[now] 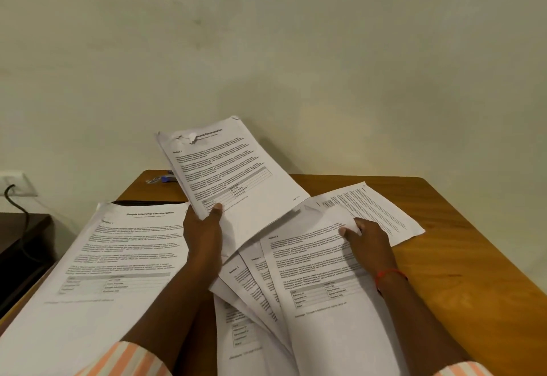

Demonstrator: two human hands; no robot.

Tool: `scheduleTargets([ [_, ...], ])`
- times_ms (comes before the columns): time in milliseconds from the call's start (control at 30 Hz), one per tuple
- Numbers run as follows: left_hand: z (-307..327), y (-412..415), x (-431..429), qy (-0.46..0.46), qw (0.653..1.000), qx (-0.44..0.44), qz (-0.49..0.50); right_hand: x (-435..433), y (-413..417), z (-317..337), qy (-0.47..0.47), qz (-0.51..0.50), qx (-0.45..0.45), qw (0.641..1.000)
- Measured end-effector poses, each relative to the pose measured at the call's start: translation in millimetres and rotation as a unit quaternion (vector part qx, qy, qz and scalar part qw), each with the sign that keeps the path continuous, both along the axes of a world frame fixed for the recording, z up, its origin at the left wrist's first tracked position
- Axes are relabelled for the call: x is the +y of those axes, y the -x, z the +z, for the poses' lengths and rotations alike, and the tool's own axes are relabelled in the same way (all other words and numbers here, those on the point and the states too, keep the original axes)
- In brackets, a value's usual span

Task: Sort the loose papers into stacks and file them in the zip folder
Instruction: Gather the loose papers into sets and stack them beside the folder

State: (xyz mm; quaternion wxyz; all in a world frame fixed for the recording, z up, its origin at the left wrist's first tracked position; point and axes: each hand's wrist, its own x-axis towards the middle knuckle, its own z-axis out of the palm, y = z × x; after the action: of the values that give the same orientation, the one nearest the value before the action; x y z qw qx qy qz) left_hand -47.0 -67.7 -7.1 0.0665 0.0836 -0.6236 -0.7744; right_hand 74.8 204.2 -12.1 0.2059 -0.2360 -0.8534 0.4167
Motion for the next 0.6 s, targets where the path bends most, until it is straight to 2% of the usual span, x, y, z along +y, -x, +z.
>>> scheduleTargets([
  [267, -1.7, 2.4, -0.1, 0.002, 1.000, 0.002, 0.010, 1.0, 0.2, 0.5, 0.005, -0.070, 0.007, 0.998],
  [500, -2.1, 2.4, 0.4, -0.006, 1.000, 0.011, 0.006, -7.9, 4.8, -2.7, -0.030, 0.036, -0.059, 0.997],
  [600, -0.9, 1.2, 0.3, -0.002, 1.000, 0.021, 0.007, -3.6, 2.5, -0.6, -0.074, -0.046, -0.040, 0.995],
])
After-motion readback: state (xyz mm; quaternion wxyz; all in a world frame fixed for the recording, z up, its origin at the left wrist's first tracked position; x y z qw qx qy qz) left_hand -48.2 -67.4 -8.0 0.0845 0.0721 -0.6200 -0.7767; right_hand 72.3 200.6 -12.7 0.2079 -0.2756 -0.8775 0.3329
